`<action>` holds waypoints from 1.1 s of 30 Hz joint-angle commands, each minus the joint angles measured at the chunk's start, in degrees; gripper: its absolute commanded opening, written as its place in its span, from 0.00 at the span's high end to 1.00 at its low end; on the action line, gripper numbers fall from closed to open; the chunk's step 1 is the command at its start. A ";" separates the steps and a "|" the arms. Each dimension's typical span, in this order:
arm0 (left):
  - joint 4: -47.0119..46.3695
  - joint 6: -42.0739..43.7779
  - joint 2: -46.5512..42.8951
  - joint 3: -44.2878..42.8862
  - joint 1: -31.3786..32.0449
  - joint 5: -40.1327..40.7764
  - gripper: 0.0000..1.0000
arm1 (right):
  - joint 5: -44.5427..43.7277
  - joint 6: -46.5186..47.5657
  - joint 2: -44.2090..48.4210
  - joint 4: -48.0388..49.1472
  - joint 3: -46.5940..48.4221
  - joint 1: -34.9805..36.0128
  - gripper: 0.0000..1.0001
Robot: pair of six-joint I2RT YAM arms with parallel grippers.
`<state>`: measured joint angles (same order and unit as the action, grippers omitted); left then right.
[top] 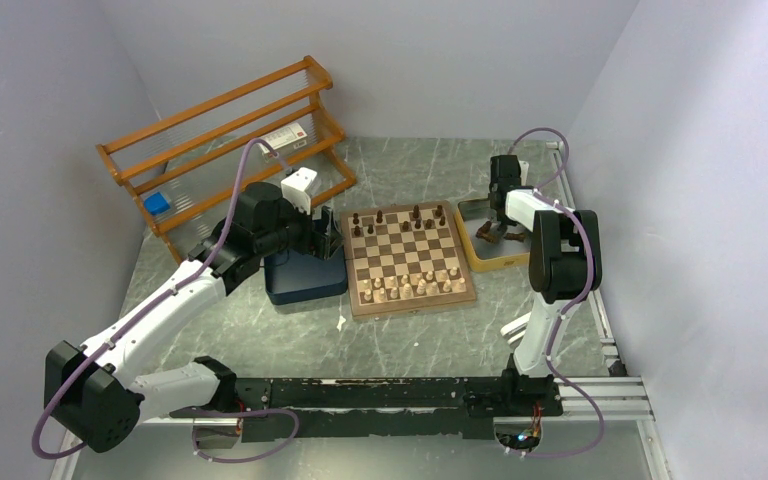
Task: Set up the chess pieces on the board
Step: Pick up the chess piece from the storage box.
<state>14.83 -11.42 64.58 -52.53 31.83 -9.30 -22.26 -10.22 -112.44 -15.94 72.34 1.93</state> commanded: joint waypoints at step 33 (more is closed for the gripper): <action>-2.57 -12.75 6.23 -7.24 0.36 -4.12 0.24 | 1.40 -5.23 12.30 -3.90 -2.22 1.78 1.00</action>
<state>15.07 -19.14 69.32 -56.14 31.83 -9.91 -22.74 -13.54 -103.72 -18.70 71.53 2.66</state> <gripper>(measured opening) 0.769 0.141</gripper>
